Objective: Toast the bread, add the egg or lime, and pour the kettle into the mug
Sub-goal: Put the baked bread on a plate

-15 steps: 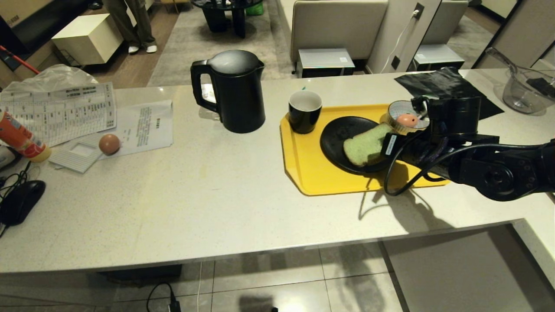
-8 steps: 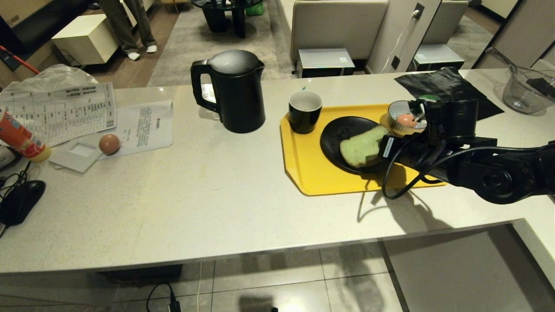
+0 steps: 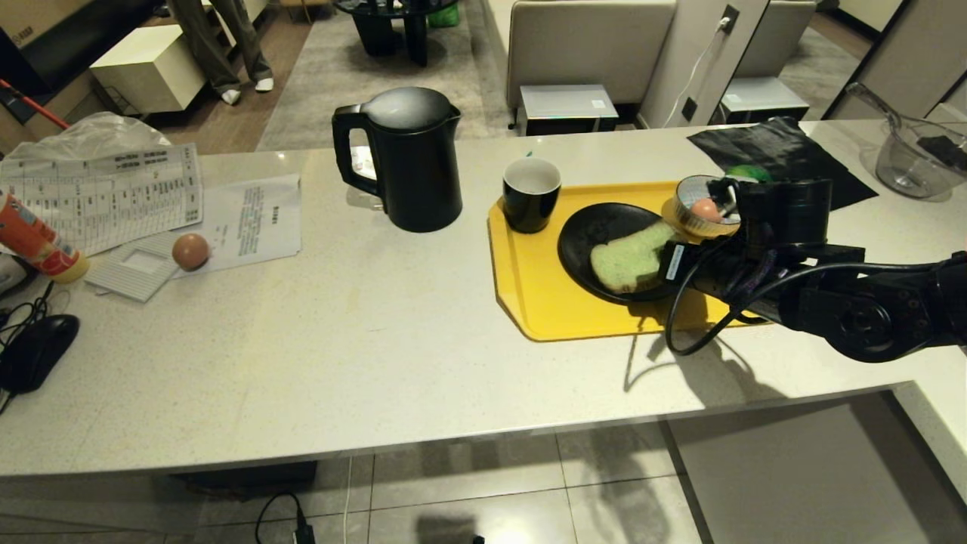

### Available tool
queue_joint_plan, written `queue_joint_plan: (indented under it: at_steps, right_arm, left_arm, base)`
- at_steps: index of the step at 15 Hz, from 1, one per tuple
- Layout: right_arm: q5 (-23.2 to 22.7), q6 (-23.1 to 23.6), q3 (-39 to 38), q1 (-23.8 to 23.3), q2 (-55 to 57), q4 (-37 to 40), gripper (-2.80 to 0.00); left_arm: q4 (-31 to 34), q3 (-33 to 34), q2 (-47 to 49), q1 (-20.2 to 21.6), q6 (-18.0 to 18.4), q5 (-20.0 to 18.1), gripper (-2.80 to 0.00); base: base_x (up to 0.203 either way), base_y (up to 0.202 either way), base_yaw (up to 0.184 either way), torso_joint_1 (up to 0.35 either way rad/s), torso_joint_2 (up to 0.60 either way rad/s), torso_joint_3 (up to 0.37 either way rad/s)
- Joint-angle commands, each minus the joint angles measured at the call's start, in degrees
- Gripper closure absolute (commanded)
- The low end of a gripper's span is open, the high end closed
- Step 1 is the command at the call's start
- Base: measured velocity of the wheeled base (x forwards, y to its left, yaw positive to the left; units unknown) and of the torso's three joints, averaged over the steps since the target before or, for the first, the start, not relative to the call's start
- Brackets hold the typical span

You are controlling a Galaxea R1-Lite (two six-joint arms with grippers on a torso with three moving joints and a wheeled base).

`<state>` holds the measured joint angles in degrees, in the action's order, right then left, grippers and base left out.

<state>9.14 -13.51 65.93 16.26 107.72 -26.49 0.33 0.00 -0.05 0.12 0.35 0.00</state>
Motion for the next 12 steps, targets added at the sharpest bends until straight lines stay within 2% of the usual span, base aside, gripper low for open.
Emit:
queue_joint_plan:
  at_steps: [1,3,4,6,12]
  right_arm:
    - [-0.09,0.23,-0.10,0.08,0.04,-0.32,0.00]
    - [-0.09,0.32,-0.49,0.03,0.07,-0.53,0.00]
    - [-0.09,0.32,-0.88,0.01,0.24,-1.94,-2.80]
    - [-0.09,0.18,-0.98,0.00,0.65,-4.36,-2.80]
    - [0.28,0.67,-1.61,-0.31,0.39,-5.30,-2.80]
  left_arm:
    - [0.02,0.06,-0.04,0.01,0.01,0.00,0.00]
    - [0.02,0.08,-0.04,-0.03,0.01,0.00,0.00]
    - [0.02,0.05,0.01,0.05,0.01,0.00,0.00]
    - [0.02,0.08,0.04,0.04,0.01,0.00,0.00]
    - [0.02,0.01,-0.02,0.06,0.03,0.00,0.00]
  base:
    - [0.000,0.000,0.000,0.000,0.00,0.000]
    - [0.000,0.000,0.000,0.000,0.00,0.000]
    - [0.000,0.000,0.000,0.000,0.00,0.000]
    - [0.000,0.000,0.000,0.000,0.00,0.000]
    - [0.000,0.000,0.000,0.000,0.00,0.000]
